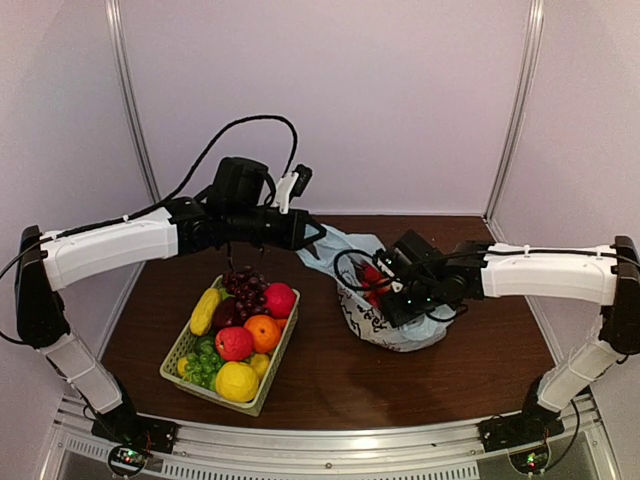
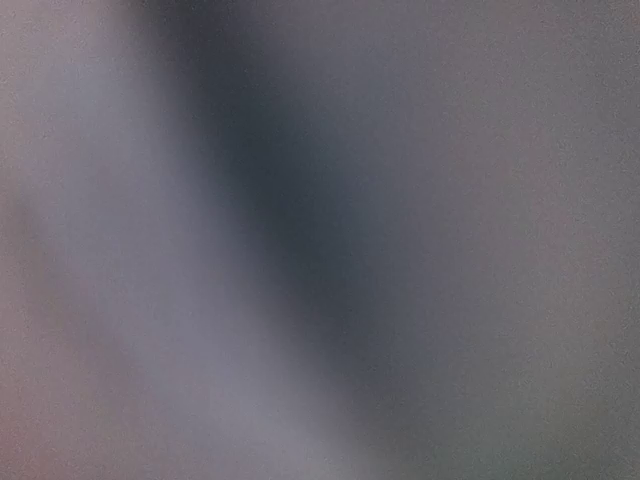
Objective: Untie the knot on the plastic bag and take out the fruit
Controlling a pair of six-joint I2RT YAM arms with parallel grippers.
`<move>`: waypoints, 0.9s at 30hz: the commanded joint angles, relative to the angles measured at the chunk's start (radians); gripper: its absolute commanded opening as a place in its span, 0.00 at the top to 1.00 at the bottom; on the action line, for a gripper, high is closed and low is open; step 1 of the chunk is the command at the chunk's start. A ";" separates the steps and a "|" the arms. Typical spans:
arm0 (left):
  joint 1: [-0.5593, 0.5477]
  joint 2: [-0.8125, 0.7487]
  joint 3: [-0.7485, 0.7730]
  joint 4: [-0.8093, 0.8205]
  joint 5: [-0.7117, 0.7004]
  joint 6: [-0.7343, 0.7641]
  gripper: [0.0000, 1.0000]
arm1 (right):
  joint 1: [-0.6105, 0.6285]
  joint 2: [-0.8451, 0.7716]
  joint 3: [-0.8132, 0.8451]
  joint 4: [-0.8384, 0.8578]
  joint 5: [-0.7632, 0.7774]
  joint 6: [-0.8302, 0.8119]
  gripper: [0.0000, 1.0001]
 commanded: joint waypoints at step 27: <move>0.010 -0.237 -0.292 0.201 0.061 -0.006 1.00 | 0.284 -0.228 -0.018 -0.034 0.157 0.267 0.40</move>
